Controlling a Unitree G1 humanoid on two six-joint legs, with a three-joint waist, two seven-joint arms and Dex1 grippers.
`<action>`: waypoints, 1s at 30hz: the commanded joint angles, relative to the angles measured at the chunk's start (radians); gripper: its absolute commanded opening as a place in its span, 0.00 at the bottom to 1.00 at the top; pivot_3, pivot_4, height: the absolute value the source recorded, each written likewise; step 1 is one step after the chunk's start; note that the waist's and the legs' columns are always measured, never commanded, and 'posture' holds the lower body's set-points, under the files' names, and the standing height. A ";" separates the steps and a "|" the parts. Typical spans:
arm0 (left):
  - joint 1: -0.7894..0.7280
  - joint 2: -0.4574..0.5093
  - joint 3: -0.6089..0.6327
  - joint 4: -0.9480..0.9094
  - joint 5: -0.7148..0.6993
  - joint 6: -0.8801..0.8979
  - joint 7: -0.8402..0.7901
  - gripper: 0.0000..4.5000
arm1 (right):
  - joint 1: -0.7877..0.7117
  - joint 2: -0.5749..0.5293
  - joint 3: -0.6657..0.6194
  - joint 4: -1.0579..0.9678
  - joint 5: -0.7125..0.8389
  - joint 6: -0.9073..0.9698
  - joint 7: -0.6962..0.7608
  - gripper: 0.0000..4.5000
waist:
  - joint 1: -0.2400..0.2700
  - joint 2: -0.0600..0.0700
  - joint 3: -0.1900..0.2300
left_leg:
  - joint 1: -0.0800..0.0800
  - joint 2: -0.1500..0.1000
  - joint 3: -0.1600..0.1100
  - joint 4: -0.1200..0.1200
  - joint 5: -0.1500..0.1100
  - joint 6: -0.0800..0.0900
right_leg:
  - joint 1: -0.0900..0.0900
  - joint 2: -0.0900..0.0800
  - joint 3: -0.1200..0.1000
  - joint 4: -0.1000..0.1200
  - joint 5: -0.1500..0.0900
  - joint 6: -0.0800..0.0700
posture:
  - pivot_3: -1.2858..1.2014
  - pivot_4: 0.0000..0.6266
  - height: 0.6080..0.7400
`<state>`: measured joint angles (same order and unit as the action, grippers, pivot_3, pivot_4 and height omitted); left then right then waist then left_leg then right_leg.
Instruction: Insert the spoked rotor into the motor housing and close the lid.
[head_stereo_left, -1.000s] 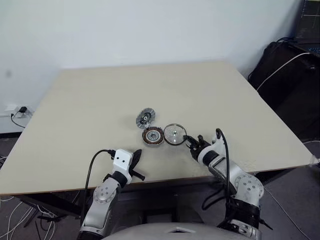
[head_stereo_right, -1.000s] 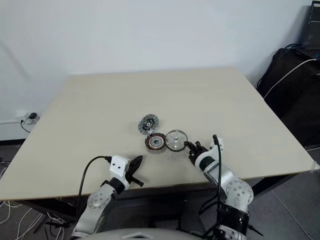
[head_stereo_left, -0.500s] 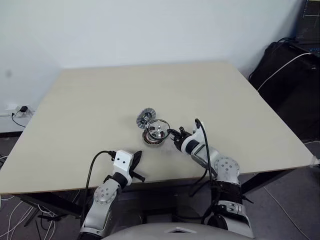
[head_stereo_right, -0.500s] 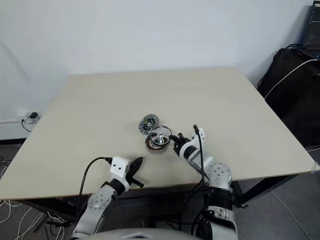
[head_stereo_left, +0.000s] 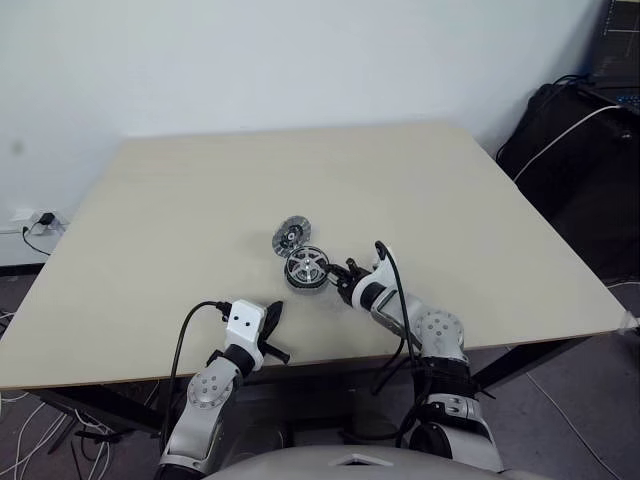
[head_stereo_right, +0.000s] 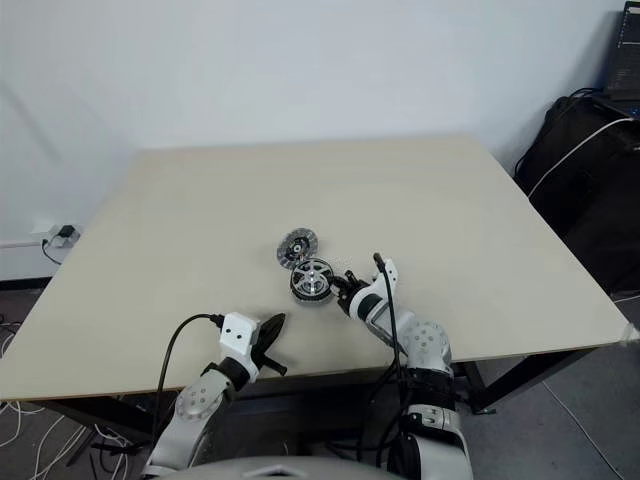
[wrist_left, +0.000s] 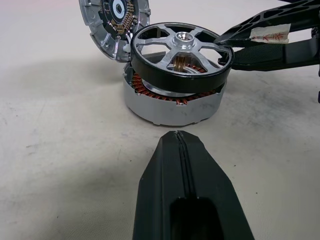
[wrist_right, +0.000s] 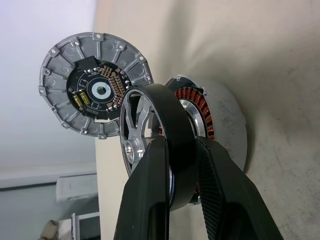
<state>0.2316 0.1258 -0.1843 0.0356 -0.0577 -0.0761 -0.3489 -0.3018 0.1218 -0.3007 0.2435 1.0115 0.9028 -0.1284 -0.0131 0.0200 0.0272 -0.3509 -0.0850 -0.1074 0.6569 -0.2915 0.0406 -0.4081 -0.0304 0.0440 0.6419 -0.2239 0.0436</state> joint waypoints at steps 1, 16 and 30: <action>-0.012 0.004 0.002 -0.046 0.003 -0.013 0.001 0.00 | -0.027 0.050 0.017 0.007 -0.011 -0.008 0.027 0.10 | 0.000 0.000 0.000 | 0.000 0.000 0.000 0.000 0.000 0.000 | 0.000 0.000 0.000 0.000 0.000 0.000 | 0.52 0.00 1.00; -0.009 0.007 -0.003 -0.049 0.003 -0.009 -0.003 0.00 | -0.045 0.050 0.000 0.028 -0.054 -0.032 0.057 0.40 | -0.001 0.000 -0.001 | 0.001 0.000 0.000 0.000 0.000 0.000 | 0.000 0.000 0.000 0.000 0.000 0.000 | 0.52 0.00 1.00; -0.025 -0.001 -0.004 -0.031 0.000 -0.011 -0.002 0.00 | -0.052 0.032 -0.017 0.010 -0.056 -0.047 0.061 0.99 | -0.001 0.001 -0.002 | 0.009 0.000 0.000 0.001 0.000 0.000 | 0.006 0.000 0.000 0.000 0.000 0.001 | 0.52 0.00 1.00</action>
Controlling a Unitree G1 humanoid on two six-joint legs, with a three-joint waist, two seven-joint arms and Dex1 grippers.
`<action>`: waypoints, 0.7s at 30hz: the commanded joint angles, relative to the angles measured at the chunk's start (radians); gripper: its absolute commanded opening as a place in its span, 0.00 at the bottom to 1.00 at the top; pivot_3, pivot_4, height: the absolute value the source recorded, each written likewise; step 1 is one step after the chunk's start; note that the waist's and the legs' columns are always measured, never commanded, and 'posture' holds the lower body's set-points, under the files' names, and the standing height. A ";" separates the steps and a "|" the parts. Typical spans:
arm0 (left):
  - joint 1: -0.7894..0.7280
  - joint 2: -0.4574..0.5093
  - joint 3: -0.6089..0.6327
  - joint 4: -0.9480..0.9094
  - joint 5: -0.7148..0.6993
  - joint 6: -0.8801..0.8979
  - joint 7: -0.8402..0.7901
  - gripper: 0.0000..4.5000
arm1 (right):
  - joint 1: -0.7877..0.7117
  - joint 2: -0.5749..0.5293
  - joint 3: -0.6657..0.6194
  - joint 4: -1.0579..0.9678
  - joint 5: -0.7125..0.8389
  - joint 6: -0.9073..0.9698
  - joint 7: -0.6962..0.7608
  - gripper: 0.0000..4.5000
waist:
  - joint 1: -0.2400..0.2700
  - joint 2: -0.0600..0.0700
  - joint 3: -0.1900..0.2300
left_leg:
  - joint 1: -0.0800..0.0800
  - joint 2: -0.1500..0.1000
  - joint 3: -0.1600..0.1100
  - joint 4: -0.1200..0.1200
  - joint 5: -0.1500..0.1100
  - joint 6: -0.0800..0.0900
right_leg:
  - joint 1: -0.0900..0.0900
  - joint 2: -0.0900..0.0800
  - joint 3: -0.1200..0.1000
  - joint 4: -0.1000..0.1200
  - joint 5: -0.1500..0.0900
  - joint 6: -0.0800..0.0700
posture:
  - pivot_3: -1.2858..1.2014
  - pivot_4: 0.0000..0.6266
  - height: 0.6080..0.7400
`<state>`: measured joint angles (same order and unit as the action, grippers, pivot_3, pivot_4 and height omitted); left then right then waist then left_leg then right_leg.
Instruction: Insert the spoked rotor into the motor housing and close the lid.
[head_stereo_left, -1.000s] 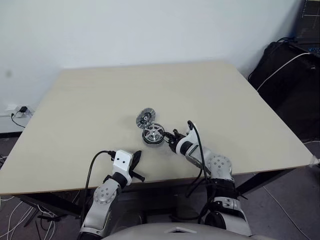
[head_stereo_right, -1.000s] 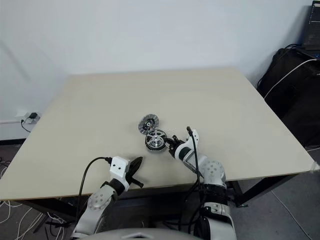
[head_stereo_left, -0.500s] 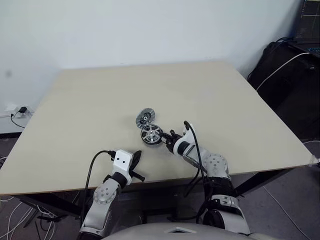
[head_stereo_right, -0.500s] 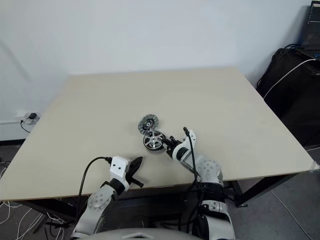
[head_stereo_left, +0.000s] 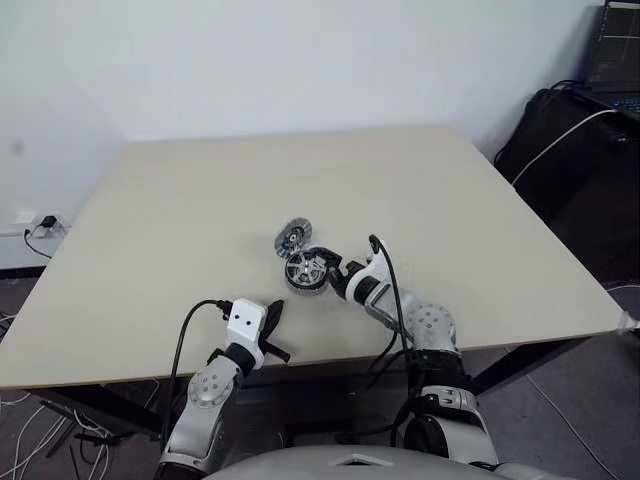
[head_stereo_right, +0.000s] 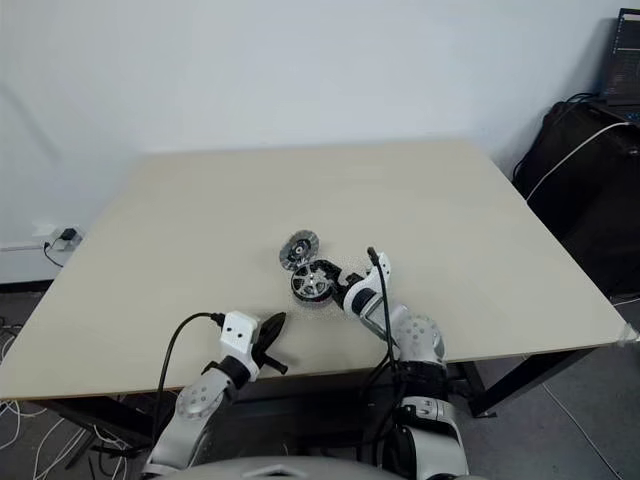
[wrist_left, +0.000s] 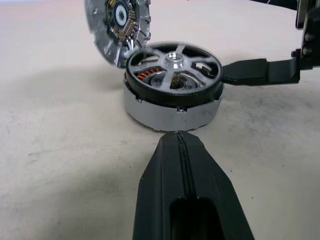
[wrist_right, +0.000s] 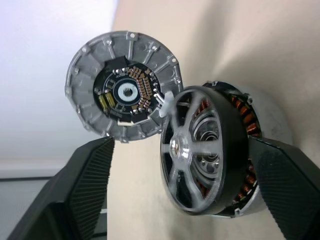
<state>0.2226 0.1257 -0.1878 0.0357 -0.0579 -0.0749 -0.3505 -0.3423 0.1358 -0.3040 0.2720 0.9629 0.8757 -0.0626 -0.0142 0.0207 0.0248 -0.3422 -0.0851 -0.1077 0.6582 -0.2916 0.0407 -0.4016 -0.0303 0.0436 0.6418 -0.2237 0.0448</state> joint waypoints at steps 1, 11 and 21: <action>-0.016 -0.002 -0.001 -0.030 0.000 -0.013 0.000 0.00 | -0.010 0.018 -0.014 -0.027 -0.009 -0.026 -0.003 0.99 | 0.000 0.000 0.000 | 0.000 0.000 0.000 0.000 0.000 0.000 | 0.000 0.000 0.000 0.000 0.000 0.000 | 0.52 0.00 1.00; -0.017 -0.006 -0.001 -0.026 0.000 -0.018 -0.001 0.00 | 0.006 0.006 0.033 -0.165 -0.075 -0.123 0.039 0.99 | 0.000 0.000 0.001 | -0.004 0.000 0.000 -0.001 0.000 0.000 | -0.001 0.000 0.000 0.000 0.000 0.000 | 0.52 0.00 1.00; -0.016 -0.007 -0.006 -0.027 0.003 -0.021 -0.001 0.00 | 0.049 -0.192 0.505 -0.197 -0.681 -0.423 0.160 0.71 | -0.001 0.000 0.001 | -0.005 0.000 0.002 -0.001 0.000 0.000 | -0.007 0.000 0.001 0.000 0.000 0.000 | 0.52 0.00 1.00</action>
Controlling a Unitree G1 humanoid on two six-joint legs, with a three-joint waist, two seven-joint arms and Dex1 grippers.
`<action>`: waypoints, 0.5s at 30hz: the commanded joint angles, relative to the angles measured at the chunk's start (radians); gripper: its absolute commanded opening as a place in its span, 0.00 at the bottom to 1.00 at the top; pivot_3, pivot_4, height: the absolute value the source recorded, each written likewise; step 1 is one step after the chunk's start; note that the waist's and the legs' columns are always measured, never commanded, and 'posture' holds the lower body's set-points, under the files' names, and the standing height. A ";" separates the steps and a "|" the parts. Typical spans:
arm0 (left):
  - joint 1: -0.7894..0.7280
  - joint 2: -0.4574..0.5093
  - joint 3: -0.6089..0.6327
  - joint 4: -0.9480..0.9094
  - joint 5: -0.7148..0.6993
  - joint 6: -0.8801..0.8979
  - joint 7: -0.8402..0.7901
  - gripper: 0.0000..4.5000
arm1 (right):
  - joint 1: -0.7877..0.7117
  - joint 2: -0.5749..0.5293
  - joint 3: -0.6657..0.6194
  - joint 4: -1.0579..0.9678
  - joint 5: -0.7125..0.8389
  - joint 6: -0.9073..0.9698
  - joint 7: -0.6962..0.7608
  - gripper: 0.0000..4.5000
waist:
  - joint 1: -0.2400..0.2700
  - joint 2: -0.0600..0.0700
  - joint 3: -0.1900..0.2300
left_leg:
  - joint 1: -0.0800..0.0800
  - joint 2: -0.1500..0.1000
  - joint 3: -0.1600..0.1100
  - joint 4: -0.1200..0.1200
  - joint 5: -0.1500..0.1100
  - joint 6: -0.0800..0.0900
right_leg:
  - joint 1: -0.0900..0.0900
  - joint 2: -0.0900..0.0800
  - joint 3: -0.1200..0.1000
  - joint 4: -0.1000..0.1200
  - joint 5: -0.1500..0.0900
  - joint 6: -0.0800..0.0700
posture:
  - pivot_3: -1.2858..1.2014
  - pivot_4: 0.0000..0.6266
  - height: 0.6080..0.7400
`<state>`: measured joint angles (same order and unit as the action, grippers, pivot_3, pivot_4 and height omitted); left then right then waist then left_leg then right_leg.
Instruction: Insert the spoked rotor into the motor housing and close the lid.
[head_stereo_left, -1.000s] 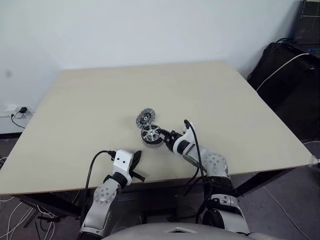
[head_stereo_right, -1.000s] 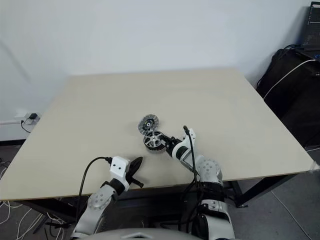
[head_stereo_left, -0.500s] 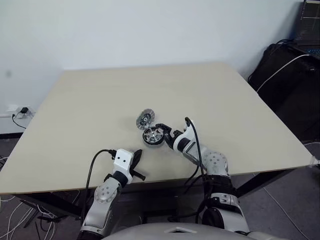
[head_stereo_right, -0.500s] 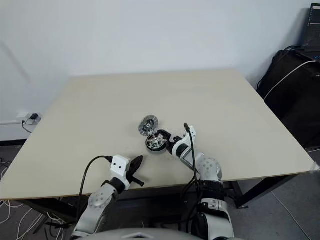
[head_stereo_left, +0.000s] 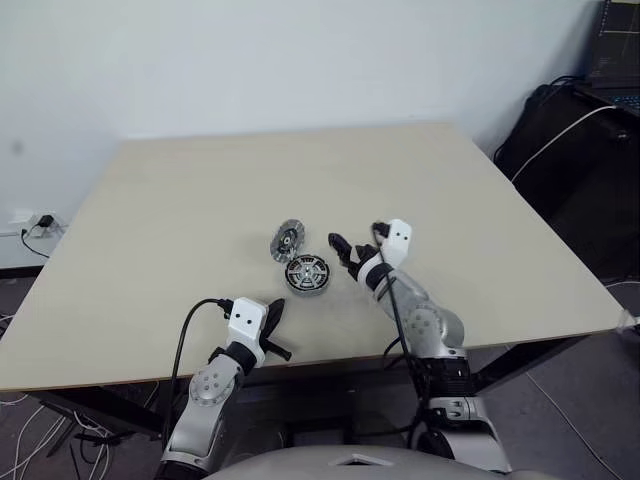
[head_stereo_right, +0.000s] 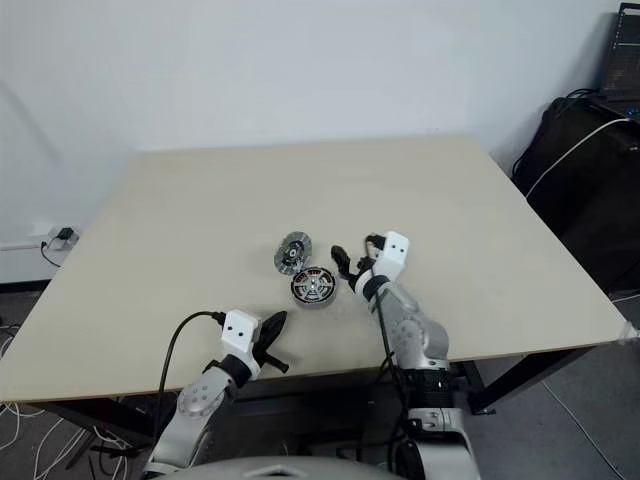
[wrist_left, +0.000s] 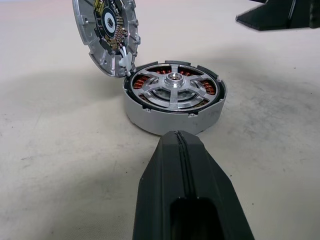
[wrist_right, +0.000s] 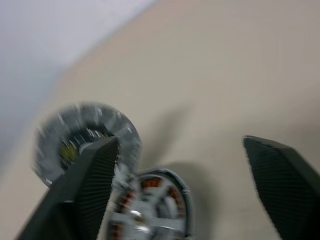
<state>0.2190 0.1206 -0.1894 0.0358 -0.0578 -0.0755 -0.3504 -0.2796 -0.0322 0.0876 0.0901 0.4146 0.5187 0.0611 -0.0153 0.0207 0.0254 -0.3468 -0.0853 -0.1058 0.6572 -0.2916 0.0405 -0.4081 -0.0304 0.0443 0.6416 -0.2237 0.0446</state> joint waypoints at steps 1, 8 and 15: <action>-0.012 -0.002 -0.005 -0.028 0.004 -0.021 -0.001 0.00 | -0.021 -0.037 0.149 -0.003 -0.175 -0.076 0.045 0.65 | 0.000 0.000 0.000 | 0.000 0.000 0.000 0.000 0.000 0.000 | 0.000 0.000 0.000 0.000 0.000 0.000 | 0.52 0.00 1.00; -0.010 -0.003 -0.010 -0.028 0.005 -0.021 0.003 0.00 | -0.097 -0.052 0.258 0.103 -0.323 -0.079 0.121 0.13 | 0.004 -0.002 0.001 | 0.000 0.000 0.000 0.001 0.000 -0.001 | 0.000 0.000 0.000 0.001 0.000 0.000 | 0.52 0.00 1.00; -0.003 -0.006 -0.007 -0.032 0.005 -0.021 0.010 0.00 | -0.186 -0.009 0.231 0.210 -0.359 -0.090 0.150 0.01 | 0.004 -0.002 0.001 | 0.000 0.000 -0.001 0.001 0.000 -0.001 | -0.001 0.000 0.000 0.001 0.001 -0.002 | 0.52 0.00 1.00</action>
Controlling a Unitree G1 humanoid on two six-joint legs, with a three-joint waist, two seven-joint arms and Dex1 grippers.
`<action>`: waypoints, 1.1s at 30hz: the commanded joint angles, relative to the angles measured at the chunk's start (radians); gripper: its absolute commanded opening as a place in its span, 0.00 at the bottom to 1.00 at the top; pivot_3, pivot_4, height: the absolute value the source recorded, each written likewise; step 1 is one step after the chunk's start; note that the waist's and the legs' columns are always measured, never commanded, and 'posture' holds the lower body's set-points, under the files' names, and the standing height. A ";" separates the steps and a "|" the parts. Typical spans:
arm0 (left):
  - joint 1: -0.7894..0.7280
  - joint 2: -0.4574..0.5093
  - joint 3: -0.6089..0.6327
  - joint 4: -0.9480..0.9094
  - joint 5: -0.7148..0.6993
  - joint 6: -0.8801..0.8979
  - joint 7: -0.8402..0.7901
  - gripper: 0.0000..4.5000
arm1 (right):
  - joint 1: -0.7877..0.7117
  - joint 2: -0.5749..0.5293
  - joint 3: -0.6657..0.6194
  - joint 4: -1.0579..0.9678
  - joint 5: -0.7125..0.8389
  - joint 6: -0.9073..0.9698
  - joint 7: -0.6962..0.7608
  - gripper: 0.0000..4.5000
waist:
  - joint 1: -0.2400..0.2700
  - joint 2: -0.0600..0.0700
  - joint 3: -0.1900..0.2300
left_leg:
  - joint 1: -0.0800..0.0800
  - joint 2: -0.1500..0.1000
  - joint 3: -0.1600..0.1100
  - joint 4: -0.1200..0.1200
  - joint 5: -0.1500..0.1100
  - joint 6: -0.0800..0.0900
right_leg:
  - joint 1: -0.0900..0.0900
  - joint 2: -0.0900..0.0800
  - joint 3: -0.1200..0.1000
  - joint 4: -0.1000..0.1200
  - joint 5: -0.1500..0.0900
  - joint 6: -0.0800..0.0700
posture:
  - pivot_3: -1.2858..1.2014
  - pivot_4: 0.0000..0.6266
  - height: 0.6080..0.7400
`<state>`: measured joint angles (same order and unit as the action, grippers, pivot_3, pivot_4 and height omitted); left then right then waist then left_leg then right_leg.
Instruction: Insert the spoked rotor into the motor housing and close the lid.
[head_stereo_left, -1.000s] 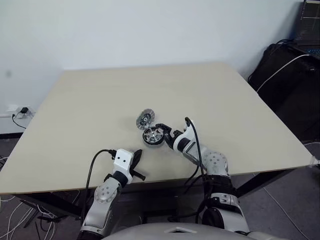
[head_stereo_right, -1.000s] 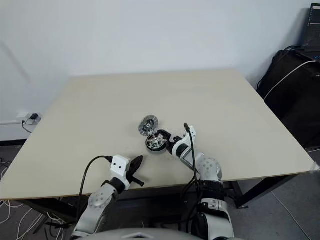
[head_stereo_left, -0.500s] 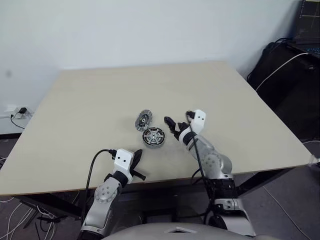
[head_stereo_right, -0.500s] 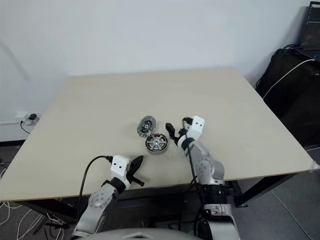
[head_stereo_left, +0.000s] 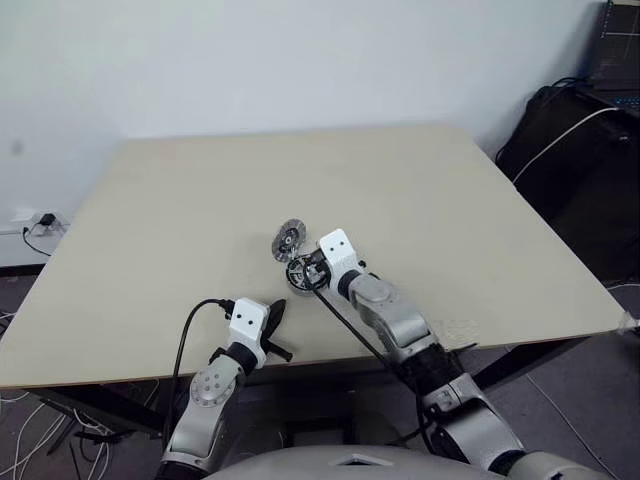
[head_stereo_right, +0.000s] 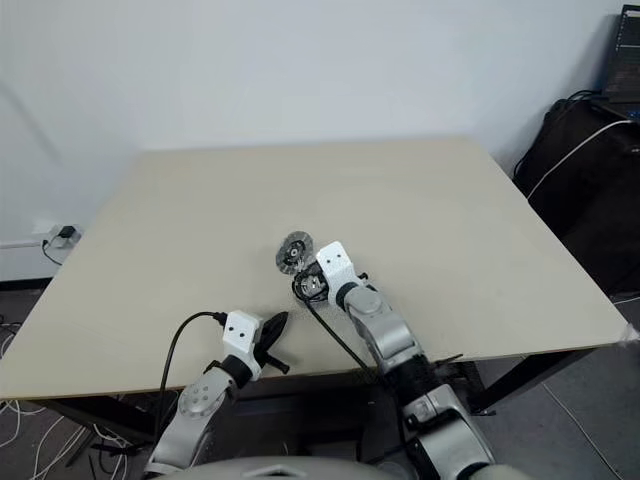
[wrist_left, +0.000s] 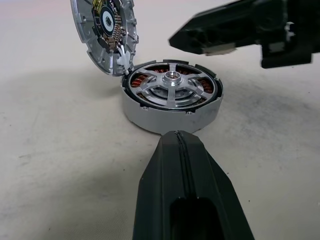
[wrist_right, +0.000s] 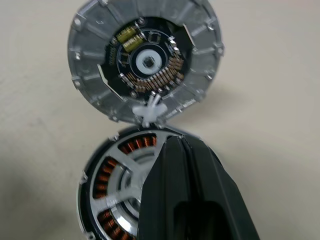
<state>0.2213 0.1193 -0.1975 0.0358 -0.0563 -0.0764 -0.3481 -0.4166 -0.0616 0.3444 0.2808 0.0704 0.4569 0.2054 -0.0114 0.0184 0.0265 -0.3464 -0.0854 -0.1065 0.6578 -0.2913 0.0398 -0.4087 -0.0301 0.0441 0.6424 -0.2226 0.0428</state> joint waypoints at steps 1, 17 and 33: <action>-0.005 -0.005 0.001 -0.032 0.003 -0.020 0.009 0.00 | -0.056 0.025 -0.029 0.031 -0.019 -0.031 0.008 0.01 | 0.000 0.000 0.000 | 0.000 0.000 0.000 0.000 0.000 0.000 | 0.000 0.000 0.000 0.000 0.002 -0.003 | 0.52 0.00 1.00; 0.013 -0.009 0.000 -0.034 0.001 -0.025 0.025 0.00 | -0.078 0.059 -0.039 0.158 -0.076 0.068 0.046 0.01 | -0.001 0.000 -0.002 | 0.002 0.000 0.000 0.000 0.000 0.000 | 0.001 0.000 -0.001 0.001 0.002 -0.004 | 0.52 0.00 1.00; -0.013 -0.015 -0.013 -0.009 0.003 -0.020 0.015 0.00 | -0.148 -0.218 0.188 -0.175 -0.205 0.142 0.396 0.01 | 0.001 -0.001 -0.002 | 0.001 -0.001 0.000 0.000 0.000 0.000 | 0.001 0.000 -0.002 0.001 0.000 0.001 | 0.52 0.00 1.00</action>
<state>0.2216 0.1077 -0.2069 0.0366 -0.0560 -0.0770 -0.3293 -0.5343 -0.2704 0.5117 0.1536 -0.1188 0.5974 0.5534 -0.0108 0.0176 0.0247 -0.3455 -0.0859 -0.1065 0.6584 -0.2912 0.0394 -0.4082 -0.0304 0.0423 0.6429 -0.2231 0.0436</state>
